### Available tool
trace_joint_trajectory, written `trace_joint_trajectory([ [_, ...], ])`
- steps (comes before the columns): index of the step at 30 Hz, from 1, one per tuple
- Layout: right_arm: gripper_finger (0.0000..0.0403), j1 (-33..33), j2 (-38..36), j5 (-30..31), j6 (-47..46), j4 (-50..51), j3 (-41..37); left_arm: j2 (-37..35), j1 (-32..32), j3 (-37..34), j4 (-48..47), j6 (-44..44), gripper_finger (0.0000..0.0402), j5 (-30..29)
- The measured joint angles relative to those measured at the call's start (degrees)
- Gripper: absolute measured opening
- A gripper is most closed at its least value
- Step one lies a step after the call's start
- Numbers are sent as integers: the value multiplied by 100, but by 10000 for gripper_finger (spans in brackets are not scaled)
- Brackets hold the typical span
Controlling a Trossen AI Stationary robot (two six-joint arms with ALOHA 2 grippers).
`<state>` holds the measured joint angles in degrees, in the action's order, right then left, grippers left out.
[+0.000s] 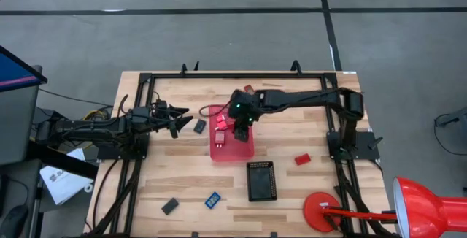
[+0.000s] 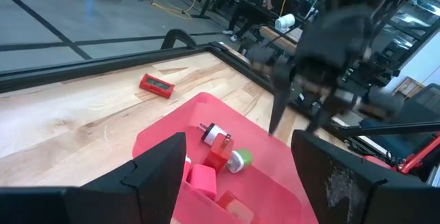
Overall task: Pick & Place Office items
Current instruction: Put the bottom red digital timer into the black bin
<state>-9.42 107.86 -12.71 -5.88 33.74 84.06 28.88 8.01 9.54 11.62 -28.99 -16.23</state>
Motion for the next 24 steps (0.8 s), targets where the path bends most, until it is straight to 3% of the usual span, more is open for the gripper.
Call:
trace_joint_trajectory([
  [6, 159, -153, -784, 687, -262, 35, -527, 0, -2, 0, 0, 0, 260, 0],
  [15, 159, -335, -2251, 502, -1378, -457, -2307, 0, 0, 0, 2, 2, 260, 0],
  [19, 159, -99, -3108, 477, -1936, -825, -2963, 0, 0, 0, 2, 1, 260, 0],
  [24, 159, 357, -4180, 619, -1999, -802, -3582, 0, -2, 0, 2, 2, 260, 0],
])
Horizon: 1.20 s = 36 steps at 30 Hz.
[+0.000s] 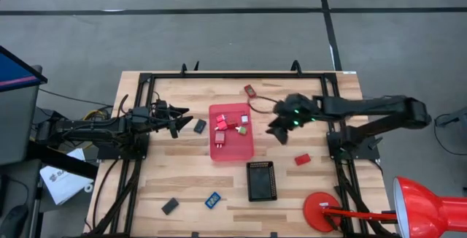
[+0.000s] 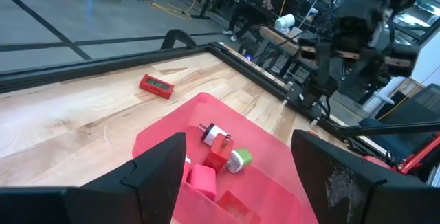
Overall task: Pick & Place Office items
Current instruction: Put the bottom red digital timer into the black bin
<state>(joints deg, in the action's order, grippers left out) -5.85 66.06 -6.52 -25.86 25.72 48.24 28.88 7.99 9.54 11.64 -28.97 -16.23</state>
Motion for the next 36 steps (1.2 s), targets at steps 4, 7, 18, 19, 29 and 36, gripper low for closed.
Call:
trace_joint_trajectory([
  [4, 159, 309, -739, 302, -530, 693, -391, 0, 0, 0, 0, -2, 260, -1],
  [7, 159, 546, -1243, 553, -1017, 1289, -631, 0, 1, 0, 107, -1, 260, -216],
  [18, 150, 1420, -2499, 1442, -2217, 2867, -921, -2, 2, 0, 2010, -98, 260, -347],
  [19, 149, 1491, -2524, 1434, -2192, 3041, -919, 1, 2, 0, 2135, -251, 260, -348],
  [29, 163, 2219, -2412, 935, -593, 4140, -919, -2, 0, 0, 2804, -744, 260, 159],
  [36, 182, 2429, -2125, 935, 132, 3831, -919, -2, 0, 0, 3308, -1106, 260, 265],
])
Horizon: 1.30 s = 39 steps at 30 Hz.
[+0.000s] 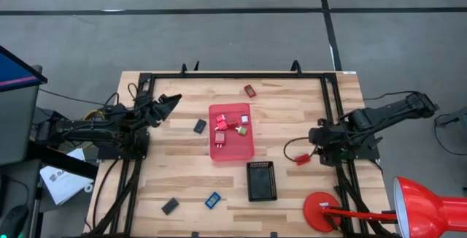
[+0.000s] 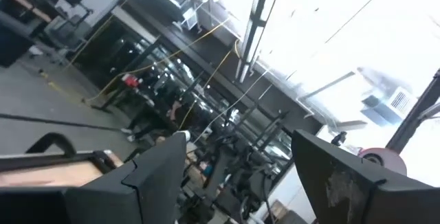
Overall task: Pick & Place Office items
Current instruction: Put the bottom red digital timer into the black bin
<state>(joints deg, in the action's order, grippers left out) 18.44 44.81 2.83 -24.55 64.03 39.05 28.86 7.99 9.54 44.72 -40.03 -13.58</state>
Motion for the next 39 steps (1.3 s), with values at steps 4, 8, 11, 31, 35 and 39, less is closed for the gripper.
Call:
trace_joint_trajectory([
  [4, 210, -13, 359, -123, 107, -20, 0, 134, -2, 0, -127, -228, 267, 7],
  [8, 244, 62, 800, -157, 181, -324, 30, 443, -68, 0, -186, -267, 273, 52],
  [11, 261, 161, 1192, -144, 475, -842, 198, 688, -94, 0, -178, -408, 274, 50],
  [31, 270, 337, 3825, -136, 1256, -1308, 398, 977, -94, 0, 12, -538, 274, 222],
  [35, 270, 363, 4232, -129, 1212, -1335, 396, 977, -96, 0, 41, -538, 274, 350],
  [39, 270, 405, 4505, -132, 1118, -1459, 402, 977, -96, 0, 49, -537, 274, 352],
])
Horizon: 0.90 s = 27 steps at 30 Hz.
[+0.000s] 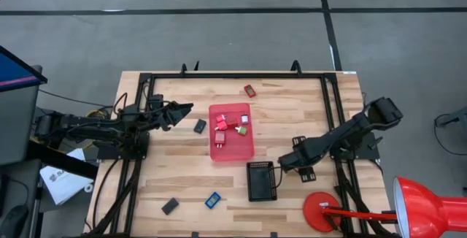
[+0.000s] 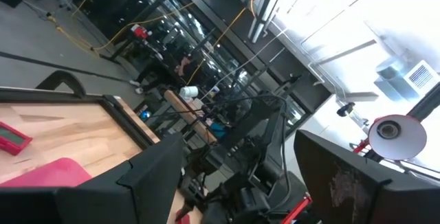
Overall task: Pick & Place Office items
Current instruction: Put the bottom red digital timer into the black bin
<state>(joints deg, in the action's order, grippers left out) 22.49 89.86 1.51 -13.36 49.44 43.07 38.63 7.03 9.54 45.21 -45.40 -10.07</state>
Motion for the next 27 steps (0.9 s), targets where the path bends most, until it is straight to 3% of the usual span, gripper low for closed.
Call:
trace_joint_trajectory([
  [7, 267, -26, 103, -39, -482, -73, 79, 0, 0, 0, 7, 3, 274, 33],
  [11, 245, -113, 83, -30, -716, -216, 136, 0, 0, 0, 5, 8, 274, 40],
  [23, 55, -541, 140, -75, -722, -229, 568, 0, 0, 0, 13, -5, 274, 39],
  [27, 32, -746, 115, -673, -1028, -184, 683, 0, 0, 0, 13, -8, 274, 39],
])
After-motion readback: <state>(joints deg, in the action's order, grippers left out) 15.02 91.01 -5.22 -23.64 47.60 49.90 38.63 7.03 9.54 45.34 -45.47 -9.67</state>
